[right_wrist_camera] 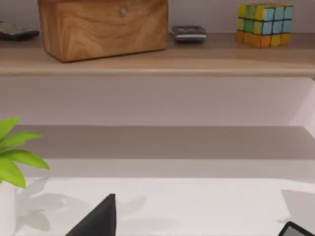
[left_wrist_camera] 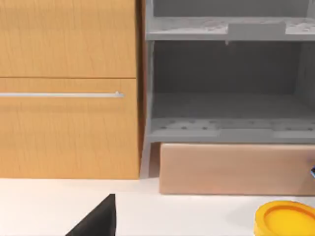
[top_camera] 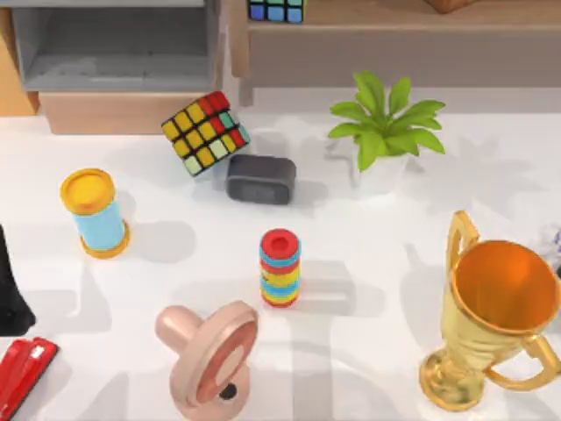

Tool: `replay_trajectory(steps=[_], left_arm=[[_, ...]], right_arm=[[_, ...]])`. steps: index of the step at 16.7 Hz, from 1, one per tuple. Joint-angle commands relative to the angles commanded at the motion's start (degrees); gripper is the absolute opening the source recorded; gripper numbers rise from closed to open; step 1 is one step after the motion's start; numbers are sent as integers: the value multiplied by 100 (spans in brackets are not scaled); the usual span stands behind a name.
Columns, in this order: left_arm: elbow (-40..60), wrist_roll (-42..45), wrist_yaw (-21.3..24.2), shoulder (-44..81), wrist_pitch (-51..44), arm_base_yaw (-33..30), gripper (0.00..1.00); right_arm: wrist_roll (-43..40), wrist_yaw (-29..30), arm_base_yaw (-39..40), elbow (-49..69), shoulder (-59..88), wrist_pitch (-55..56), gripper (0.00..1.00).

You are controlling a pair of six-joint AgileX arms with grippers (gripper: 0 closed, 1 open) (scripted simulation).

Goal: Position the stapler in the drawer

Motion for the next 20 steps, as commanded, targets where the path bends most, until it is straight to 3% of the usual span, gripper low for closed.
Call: replay_trajectory(steps=[4,8,13,20], left_arm=[[64,113,58,168,72,9,100],[477,788,342,1145,530,122,100],[1467,2292,853,3296,1610,489,100],[3386,5046,1643,7201,3670,1258,100]], right_arm=[[0,0,0,0,0,0,100],[0,0,0,0,0,0,100],[0,0,0,0,0,0,100],[0,0,0,0,0,0,100]])
